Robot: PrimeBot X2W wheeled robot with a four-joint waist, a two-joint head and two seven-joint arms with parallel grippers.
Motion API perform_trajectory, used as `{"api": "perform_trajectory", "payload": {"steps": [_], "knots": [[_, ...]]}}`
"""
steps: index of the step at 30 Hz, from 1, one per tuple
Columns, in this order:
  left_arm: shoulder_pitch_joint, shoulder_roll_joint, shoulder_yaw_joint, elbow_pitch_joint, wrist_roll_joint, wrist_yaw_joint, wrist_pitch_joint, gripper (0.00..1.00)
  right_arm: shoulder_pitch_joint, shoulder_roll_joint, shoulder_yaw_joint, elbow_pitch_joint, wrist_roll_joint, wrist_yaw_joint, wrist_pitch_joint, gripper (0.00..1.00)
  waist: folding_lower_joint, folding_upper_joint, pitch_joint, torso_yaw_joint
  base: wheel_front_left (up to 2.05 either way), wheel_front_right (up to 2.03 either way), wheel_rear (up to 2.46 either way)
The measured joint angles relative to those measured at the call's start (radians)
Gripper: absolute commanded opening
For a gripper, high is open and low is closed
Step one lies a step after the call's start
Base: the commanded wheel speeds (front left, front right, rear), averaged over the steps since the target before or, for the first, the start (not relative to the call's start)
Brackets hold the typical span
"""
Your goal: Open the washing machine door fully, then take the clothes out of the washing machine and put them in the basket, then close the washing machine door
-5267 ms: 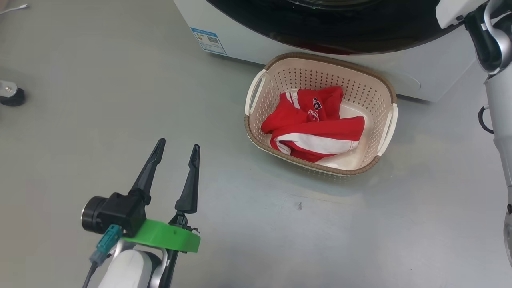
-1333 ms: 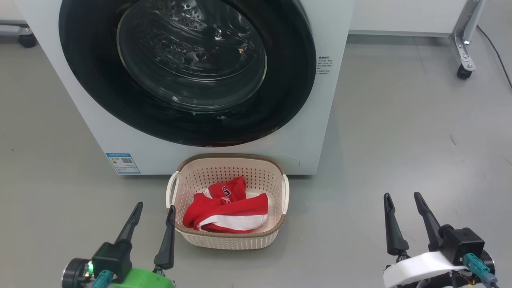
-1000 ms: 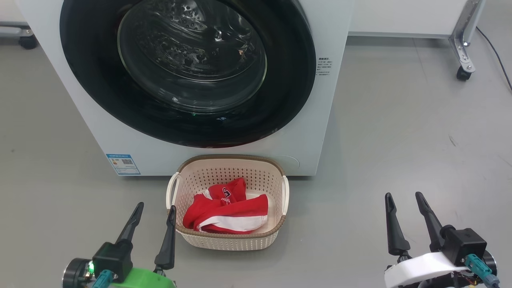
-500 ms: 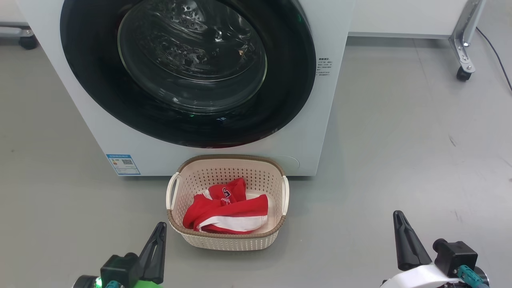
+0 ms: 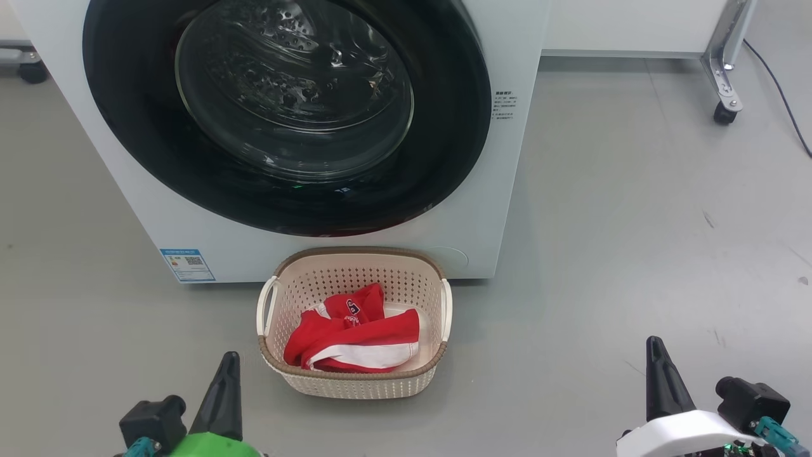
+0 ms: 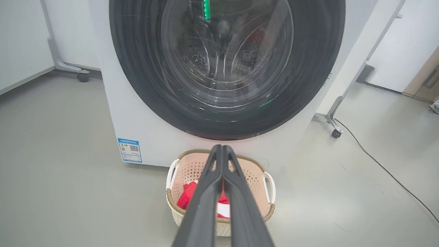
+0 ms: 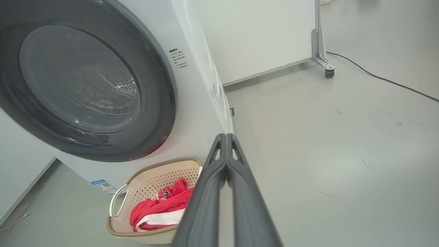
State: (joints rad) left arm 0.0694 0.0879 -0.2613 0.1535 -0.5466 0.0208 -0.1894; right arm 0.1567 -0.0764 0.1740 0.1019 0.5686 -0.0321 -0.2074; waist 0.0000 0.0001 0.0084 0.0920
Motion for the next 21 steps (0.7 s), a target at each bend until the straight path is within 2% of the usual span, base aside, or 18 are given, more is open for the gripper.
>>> {"api": "perform_trajectory", "payload": {"steps": [21], "knots": [[-0.005, -0.002, 0.067, 0.012, -0.258, -0.024, 0.065, 0.00, -0.031, 0.001, -0.055, 0.019, 0.260, 0.023, 0.065, 0.00, 0.0000, 0.0000, 0.000, -0.022, 0.00, 0.00, 0.00]]}}
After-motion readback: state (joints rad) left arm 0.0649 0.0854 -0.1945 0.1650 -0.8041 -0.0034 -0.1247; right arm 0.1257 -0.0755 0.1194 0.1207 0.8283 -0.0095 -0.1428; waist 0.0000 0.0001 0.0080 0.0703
